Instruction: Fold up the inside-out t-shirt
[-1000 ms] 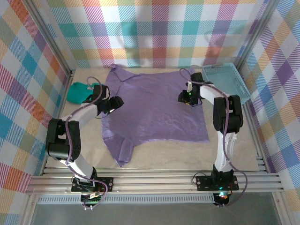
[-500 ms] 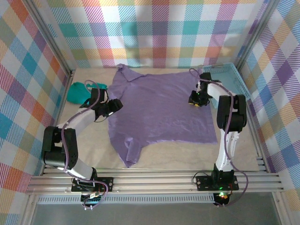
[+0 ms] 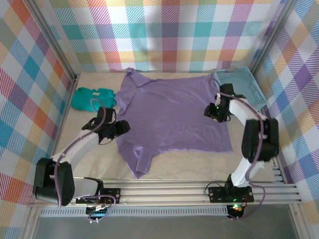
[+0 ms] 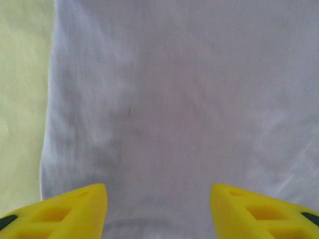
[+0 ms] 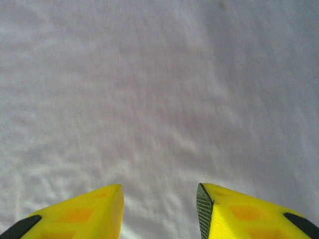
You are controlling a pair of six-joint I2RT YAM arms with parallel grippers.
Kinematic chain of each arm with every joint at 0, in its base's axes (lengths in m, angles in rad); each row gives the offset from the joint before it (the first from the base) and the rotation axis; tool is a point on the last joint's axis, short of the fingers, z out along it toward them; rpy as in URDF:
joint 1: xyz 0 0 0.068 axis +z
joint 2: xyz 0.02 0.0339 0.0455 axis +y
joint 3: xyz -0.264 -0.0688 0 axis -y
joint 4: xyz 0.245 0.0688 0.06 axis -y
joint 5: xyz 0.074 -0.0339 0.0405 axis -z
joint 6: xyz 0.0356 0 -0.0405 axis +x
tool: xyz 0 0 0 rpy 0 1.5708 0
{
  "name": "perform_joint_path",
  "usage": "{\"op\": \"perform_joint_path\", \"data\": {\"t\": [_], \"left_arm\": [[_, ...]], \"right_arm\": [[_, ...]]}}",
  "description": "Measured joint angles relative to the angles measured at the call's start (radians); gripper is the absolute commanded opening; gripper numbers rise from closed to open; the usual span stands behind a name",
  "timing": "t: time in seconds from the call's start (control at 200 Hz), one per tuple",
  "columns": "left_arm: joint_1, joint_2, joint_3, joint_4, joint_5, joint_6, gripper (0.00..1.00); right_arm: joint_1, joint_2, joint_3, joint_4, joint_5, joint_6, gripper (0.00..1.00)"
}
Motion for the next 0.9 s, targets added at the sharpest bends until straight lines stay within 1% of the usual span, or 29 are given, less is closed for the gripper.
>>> {"op": "perform_joint_path", "data": {"t": [0.14, 0.175, 0.265, 0.335, 0.445, 0.51, 0.69, 0.855, 0.905], "left_arm": [[-0.198, -0.116, -0.08, -0.11, -0.054, -0.059, 0.54], [-0.232, -0.142, -0.105, -0.134, -0.061, -0.077, 0.53], [-0.284, -0.188, -0.162, -0.201, -0.064, -0.127, 0.5], [-0.327, -0.2, -0.18, -0.253, -0.058, -0.162, 0.48], [-0.44, -0.222, -0.182, -0.305, -0.045, -0.222, 0.43], [-0.489, -0.243, -0.187, -0.319, -0.033, -0.254, 0.42], [-0.562, -0.245, -0.224, -0.317, -0.004, -0.317, 0.41], [-0.614, -0.179, -0.232, -0.262, 0.019, -0.354, 0.43], [-0.624, -0.153, -0.232, -0.234, 0.023, -0.363, 0.4]], "right_arm": [[0.0, -0.237, -0.195, -0.023, 0.026, 0.04, 0.46], [0.0, -0.275, -0.225, -0.037, 0.029, 0.047, 0.46], [0.0, -0.332, -0.262, -0.072, 0.028, 0.067, 0.46], [0.0, -0.338, -0.263, -0.078, 0.025, 0.072, 0.45], [0.0, -0.329, -0.263, -0.078, 0.014, 0.076, 0.45], [0.0, -0.317, -0.263, -0.076, 0.006, 0.079, 0.45], [0.006, -0.294, -0.263, -0.073, -0.007, 0.084, 0.45], [0.006, -0.294, -0.263, -0.074, -0.005, 0.083, 0.45], [0.006, -0.294, -0.263, -0.074, -0.002, 0.082, 0.45]]}}
